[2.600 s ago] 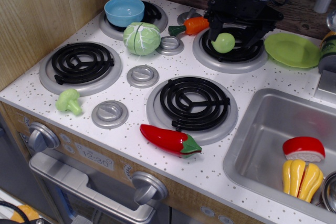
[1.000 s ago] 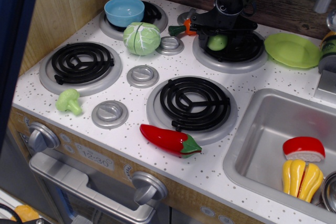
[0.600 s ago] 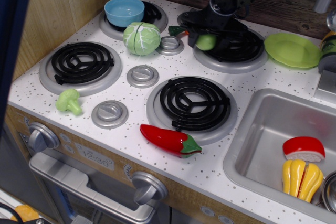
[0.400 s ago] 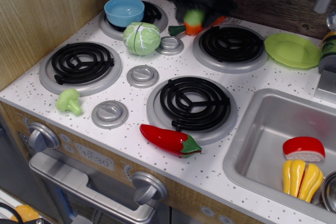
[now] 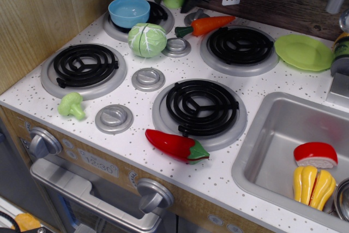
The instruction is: Put pear in bowl
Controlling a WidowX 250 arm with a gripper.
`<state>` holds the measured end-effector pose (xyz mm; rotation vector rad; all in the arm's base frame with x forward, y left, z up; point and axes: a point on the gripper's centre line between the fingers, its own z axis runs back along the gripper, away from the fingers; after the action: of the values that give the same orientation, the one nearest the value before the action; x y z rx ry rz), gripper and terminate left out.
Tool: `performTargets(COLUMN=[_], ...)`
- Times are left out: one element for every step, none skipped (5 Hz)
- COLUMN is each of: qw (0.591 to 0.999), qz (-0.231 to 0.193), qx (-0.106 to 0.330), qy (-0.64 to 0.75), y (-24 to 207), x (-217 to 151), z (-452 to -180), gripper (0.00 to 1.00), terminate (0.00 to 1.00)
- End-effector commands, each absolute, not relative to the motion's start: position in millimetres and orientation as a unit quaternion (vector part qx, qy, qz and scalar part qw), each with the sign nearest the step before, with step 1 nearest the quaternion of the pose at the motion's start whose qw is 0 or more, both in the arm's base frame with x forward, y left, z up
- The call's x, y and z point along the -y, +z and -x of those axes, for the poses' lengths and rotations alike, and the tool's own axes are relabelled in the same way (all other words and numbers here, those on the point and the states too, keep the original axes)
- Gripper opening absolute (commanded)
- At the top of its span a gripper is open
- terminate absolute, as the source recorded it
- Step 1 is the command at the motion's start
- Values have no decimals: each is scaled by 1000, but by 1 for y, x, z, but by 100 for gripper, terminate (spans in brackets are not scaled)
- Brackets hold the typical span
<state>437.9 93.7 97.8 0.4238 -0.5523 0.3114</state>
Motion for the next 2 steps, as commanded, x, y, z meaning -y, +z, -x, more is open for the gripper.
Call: performTargets(qw=[913, 917], qz=[-218, -211], qx=[320, 321], qy=[132, 111], y=[132, 129], x=[-126, -140], z=[-439, -439], gripper=[0, 0], terminate=[0, 0])
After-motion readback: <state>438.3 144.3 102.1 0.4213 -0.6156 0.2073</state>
